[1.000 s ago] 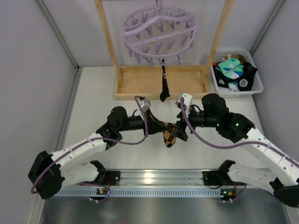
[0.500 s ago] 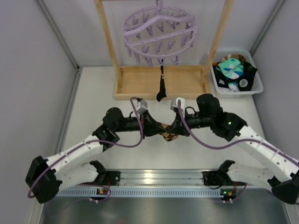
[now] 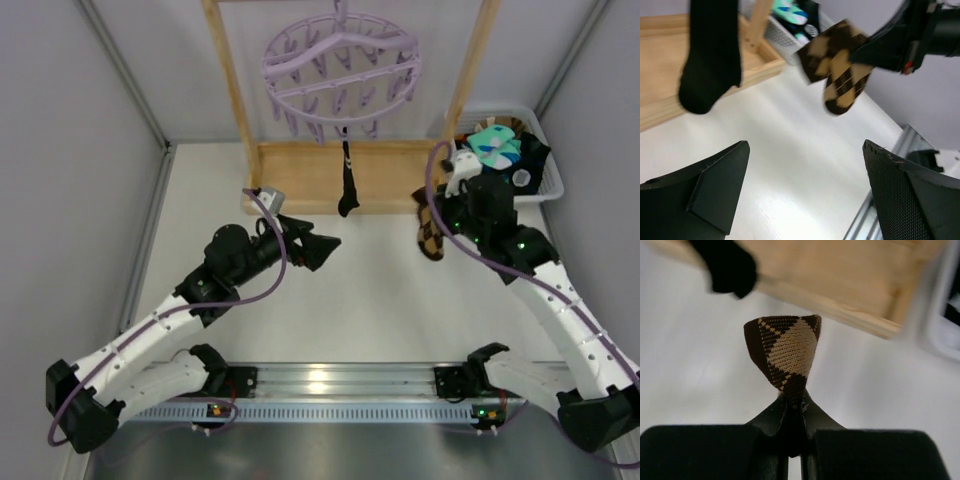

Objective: Remove the socks clipped to the hanger

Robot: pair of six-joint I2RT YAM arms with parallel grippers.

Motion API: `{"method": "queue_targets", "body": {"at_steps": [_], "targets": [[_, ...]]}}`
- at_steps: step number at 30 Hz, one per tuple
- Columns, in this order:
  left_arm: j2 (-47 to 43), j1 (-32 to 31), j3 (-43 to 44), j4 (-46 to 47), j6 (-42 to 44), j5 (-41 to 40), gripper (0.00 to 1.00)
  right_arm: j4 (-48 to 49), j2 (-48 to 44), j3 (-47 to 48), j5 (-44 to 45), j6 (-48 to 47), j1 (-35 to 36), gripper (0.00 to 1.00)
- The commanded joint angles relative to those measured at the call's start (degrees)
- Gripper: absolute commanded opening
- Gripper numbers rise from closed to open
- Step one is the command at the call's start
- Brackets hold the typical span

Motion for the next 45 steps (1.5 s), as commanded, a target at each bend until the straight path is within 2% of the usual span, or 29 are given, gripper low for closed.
{"method": "queue_targets", "body": {"at_steps": [1,3,9,14,21,25,26,27,28,29,30,34,35,36,41,44,45], "targets": [[-3.2,0.3,2.6,-12.4,0.8,-14.8,0.98,-0.5,0.8,5.3,24.0,6.8,-8.7,0.00],[-4.6,0.3,2.5,-14.8,0.9,-16.0,0.98,1.1,2.5,6.7,27.5,7.4,-14.2,0.00],[-8.4,0.3,4.4,-20.7,3.2,-18.1,0.98,14.9,15.7,14.8,25.5,9.5,-25.1,0.00],[-9.3,0.3,5.6,-23.3,3.9,-15.1,0.98,17.6,38.3,33.6,20.8,7.0,-31.6,0.00],[-10.9,0.3,6.1,-26.9,4.7,-17.0,0.98,9.3,67.5,62.0,20.6,3.7,-35.7,0.00],[-11.1,0.3,5.6,-26.9,4.0,-15.0,0.98,6.5,76.4,66.8,15.7,4.2,-35.9,0.00],[-11.1,0.3,5.5,-26.9,4.0,-14.5,0.98,5.9,77.5,67.3,14.7,5.1,-36.1,0.06],[-11.0,0.3,5.5,-27.0,4.1,-14.3,0.98,5.5,78.0,67.6,12.8,5.5,-36.2,0.09],[-10.8,0.3,5.4,-26.9,4.2,-13.7,0.98,5.2,77.8,67.3,12.1,5.9,-36.3,0.18],[-10.7,0.3,5.5,-27.0,4.2,-13.3,0.98,4.8,77.4,67.3,11.9,6.7,-36.4,0.53],[-10.6,0.3,5.6,-27.0,4.2,-12.2,0.98,4.7,76.5,67.2,13.5,7.1,-36.4,0.61],[-9.6,0.3,6.1,-26.9,3.7,-10.3,0.98,3.9,68.3,66.1,17.3,9.0,-37.0,0.78],[-9.4,0.3,6.2,-26.8,3.7,-10.4,0.98,3.4,66.9,66.1,17.4,10.2,-37.3,0.93],[-8.9,0.3,6.5,-26.9,3.5,-10.2,0.98,2.1,64.4,66.3,17.5,10.5,-37.8,0.99],[-6.6,0.3,7.7,-26.7,3.5,-11.3,0.98,-4.0,58.6,65.3,17.8,10.2,-38.7,0.99],[-3.9,0.3,9.8,-26.6,3.1,-15.3,0.98,-2.1,51.2,56.1,15.8,10.5,-38.6,0.99],[-2.0,0.3,10.5,-26.6,2.8,-15.9,0.99,-0.6,45.7,48.6,13.3,10.9,-38.6,1.00]]}}
